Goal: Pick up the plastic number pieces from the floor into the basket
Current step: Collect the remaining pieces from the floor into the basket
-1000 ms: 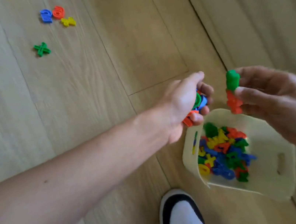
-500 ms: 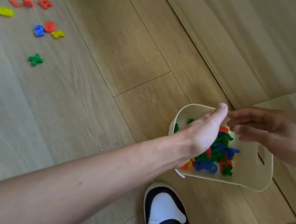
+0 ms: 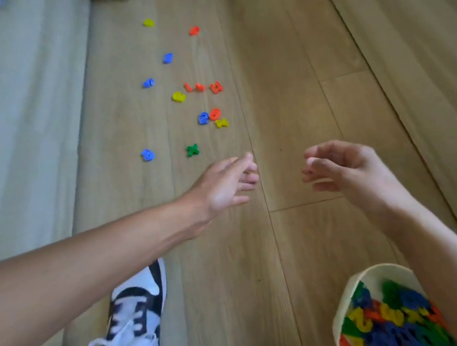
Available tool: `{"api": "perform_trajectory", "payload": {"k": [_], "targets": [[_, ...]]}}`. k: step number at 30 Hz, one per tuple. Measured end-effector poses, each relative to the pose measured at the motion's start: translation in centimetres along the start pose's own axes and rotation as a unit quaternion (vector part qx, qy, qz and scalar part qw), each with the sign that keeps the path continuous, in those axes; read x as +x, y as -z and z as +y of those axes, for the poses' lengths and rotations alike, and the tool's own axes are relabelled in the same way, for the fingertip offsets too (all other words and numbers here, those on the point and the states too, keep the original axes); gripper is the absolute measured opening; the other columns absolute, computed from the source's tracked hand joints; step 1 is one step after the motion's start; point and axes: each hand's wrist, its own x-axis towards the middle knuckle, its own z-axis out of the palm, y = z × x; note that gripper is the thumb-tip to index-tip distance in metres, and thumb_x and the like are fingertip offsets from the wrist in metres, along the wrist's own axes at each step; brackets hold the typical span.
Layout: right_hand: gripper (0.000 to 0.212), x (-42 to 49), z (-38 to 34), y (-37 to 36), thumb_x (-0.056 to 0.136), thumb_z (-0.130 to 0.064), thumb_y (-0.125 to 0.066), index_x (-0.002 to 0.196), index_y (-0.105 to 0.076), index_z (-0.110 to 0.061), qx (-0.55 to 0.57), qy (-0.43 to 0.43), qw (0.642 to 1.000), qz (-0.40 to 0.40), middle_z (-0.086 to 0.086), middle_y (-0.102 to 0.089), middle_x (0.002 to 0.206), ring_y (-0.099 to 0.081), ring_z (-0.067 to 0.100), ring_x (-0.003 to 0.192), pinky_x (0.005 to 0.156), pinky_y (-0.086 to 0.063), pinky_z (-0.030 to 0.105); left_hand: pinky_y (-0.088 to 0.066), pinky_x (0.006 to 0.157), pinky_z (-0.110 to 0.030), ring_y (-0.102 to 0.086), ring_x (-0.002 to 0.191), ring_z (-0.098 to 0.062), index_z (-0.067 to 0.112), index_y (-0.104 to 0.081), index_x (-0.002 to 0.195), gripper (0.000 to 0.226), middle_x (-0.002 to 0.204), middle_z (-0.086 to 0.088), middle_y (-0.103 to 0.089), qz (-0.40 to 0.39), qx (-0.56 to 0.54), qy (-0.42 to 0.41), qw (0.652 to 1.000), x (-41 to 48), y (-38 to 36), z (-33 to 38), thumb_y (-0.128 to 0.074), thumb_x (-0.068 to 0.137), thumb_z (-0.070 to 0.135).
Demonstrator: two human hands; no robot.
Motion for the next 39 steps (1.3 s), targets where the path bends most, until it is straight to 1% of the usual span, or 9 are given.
{"api": "perform_trajectory", "payload": {"k": [4, 9, 12, 17, 21, 24, 29, 34, 39], "targets": [[0.004, 6.9, 0.1, -5.4, 0.094, -0.013, -0.063, 0.093, -0.066, -0.015, 0.052, -0.002, 0.999, -0.01, 0.002, -0.071, 0.082, -0.07, 0.014, 0.075, 0.074, -0.055, 0.032, -0.051, 0.093, -0.04, -0.063, 0.11, -0.028, 0.005, -0.062, 0.111, 0.026, 0.116, -0.017, -0.066, 0.142, 0.05, -0.027, 0.988, 3.1, 6.5, -1.1, -0.049, 0.1, 0.024], [0.002, 12.1, 0.5, -9.0, 0.091, -0.013, -0.065, 0.09, -0.065, -0.015, 0.046, 0.007, 0.999, -0.017, -0.001, -0.069, 0.079, -0.069, 0.012, 0.072, 0.073, -0.054, 0.033, -0.053, 0.084, -0.035, -0.062, 0.109, -0.024, 0.01, -0.064, 0.102, 0.013, 0.113, -0.012, -0.067, 0.225, 0.061, -0.064, 0.97, 7.0, 9.4, -3.4, -0.056, 0.097, 0.018], [0.002, 14.1, 0.7, -10.1, 0.089, -0.016, -0.066, 0.091, -0.066, -0.017, 0.03, 0.004, 0.999, -0.013, -0.003, -0.07, 0.078, -0.07, 0.01, 0.071, 0.077, -0.057, 0.038, -0.052, 0.083, -0.031, -0.062, 0.105, -0.021, 0.015, -0.066, 0.098, 0.007, 0.106, -0.001, -0.069, 0.235, 0.082, -0.078, 0.965, 8.2, 10.7, -4.7, -0.059, 0.094, 0.016], [0.008, 15.8, 0.3, -12.2, 0.087, -0.018, -0.068, 0.094, -0.067, -0.019, 0.008, -0.011, 1.0, -0.019, 0.006, -0.071, 0.088, -0.069, 0.027, 0.085, 0.085, -0.056, 0.052, -0.048, 0.082, -0.022, -0.061, 0.101, -0.008, 0.017, -0.065, 0.097, 0.007, 0.102, 0.005, -0.068, 0.264, 0.141, -0.094, 0.95, 9.2, 13.6, -5.0, -0.063, 0.091, 0.015], [0.012, 17.0, -0.3, -14.1, 0.085, -0.022, -0.071, 0.096, -0.066, -0.023, -0.014, -0.013, 0.999, -0.037, 0.005, -0.07, 0.09, -0.07, 0.025, 0.087, 0.085, -0.056, 0.053, -0.046, 0.076, -0.015, -0.061, 0.1, -0.011, 0.013, -0.065, 0.098, 0.009, 0.101, 0.002, -0.067, 0.278, 0.14, -0.103, 0.945, 10.0, 15.4, -4.2, -0.064, 0.089, 0.013], [0.013, 18.3, -1.1, -15.7, 0.085, -0.019, -0.073, 0.096, -0.066, -0.021, -0.017, -0.015, 0.999, -0.048, 0.005, -0.069, 0.09, -0.07, 0.025, 0.087, 0.084, -0.056, 0.053, -0.044, 0.075, -0.011, -0.061, 0.092, -0.007, 0.016, -0.064, 0.1, 0.011, 0.097, 0.011, -0.065, 0.255, 0.141, -0.098, 0.951, 10.5, 16.6, -3.9, -0.065, 0.089, 0.017], [0.014, 20.8, -1.7, -17.5, 0.082, -0.023, -0.073, 0.095, -0.067, -0.024, -0.051, -0.015, 0.998, -0.046, 0.001, -0.069, 0.088, -0.07, 0.023, 0.083, 0.081, -0.057, 0.051, -0.047, 0.09, -0.028, -0.06, 0.101, -0.013, 0.011, -0.063, 0.102, 0.016, 0.105, 0.002, -0.066, 0.266, 0.142, -0.113, 0.947, 12.6, 18.9, -3.4, -0.066, 0.087, 0.013], [0.016, 23.1, -2.5, -19.1, 0.082, -0.015, -0.073, 0.095, -0.068, -0.024, -0.113, -0.01, 0.993, -0.043, -0.001, -0.07, 0.091, -0.068, 0.017, 0.078, 0.079, -0.058, 0.049, -0.044, 0.082, -0.023, -0.058, 0.098, -0.01, 0.023, -0.061, 0.098, 0.02, 0.106, 0.004, -0.064, 0.326, 0.135, -0.086, 0.932, 15.2, 20.9, -4.2, -0.071, 0.081, 0.025], [0.024, 25.6, -6.0, -19.2, 0.08, -0.015, -0.078, 0.1, -0.066, -0.022, -0.247, 0.008, 0.965, -0.086, -0.002, -0.069, 0.094, -0.067, 0.008, 0.077, 0.075, -0.058, 0.033, -0.048, 0.087, -0.041, -0.057, 0.103, -0.025, 0.022, -0.062, 0.107, 0.032, 0.109, -0.001, -0.061, 0.283, 0.231, -0.056, 0.929, 15.2, 22.5, -3.5, -0.071, 0.079, 0.033]]}}
